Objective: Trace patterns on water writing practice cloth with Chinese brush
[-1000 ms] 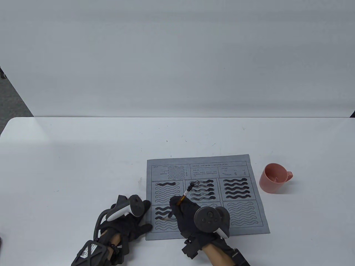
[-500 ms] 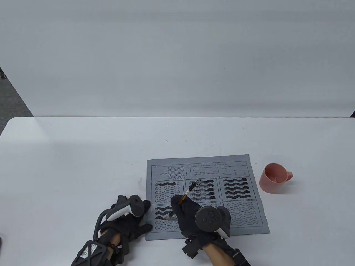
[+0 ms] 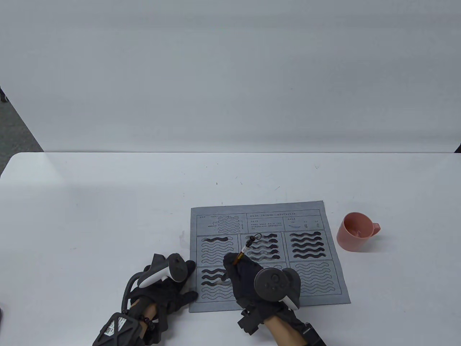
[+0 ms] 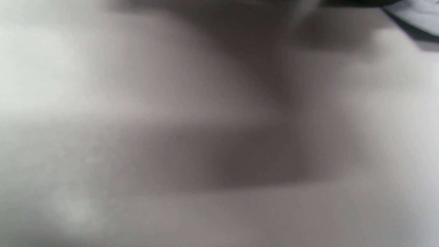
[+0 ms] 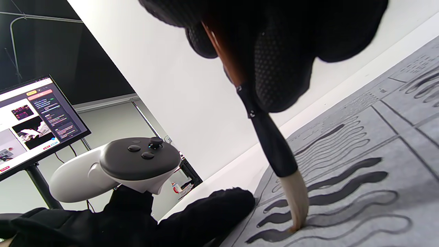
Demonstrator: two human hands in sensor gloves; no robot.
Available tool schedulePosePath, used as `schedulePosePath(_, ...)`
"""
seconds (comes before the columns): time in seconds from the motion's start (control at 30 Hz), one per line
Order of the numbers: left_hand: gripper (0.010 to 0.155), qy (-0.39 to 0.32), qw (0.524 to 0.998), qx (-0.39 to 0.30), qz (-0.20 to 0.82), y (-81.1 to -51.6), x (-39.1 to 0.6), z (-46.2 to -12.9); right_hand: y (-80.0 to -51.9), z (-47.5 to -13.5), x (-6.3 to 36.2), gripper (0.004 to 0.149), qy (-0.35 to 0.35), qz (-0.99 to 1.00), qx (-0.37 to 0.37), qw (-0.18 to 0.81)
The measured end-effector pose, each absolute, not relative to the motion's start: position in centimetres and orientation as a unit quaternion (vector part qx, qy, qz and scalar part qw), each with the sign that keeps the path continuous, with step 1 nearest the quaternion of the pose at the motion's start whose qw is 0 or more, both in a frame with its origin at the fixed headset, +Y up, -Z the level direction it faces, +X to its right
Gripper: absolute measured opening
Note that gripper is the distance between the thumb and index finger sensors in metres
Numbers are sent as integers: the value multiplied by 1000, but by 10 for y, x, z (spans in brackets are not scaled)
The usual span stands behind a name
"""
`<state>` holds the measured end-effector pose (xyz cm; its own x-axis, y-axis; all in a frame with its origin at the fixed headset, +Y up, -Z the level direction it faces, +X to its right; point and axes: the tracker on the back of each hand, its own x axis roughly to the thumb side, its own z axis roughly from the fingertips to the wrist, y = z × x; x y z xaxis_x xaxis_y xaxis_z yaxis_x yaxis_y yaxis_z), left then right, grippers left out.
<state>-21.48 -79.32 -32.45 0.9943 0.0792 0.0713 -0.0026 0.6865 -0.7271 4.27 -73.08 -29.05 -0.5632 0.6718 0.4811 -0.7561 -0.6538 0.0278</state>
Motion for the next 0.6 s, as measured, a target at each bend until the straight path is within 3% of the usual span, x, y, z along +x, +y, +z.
schedulePosePath(0.6,86,-48,917,-395,22,-793,-215,-324,-731,-291,45,41,-95,882,226,403)
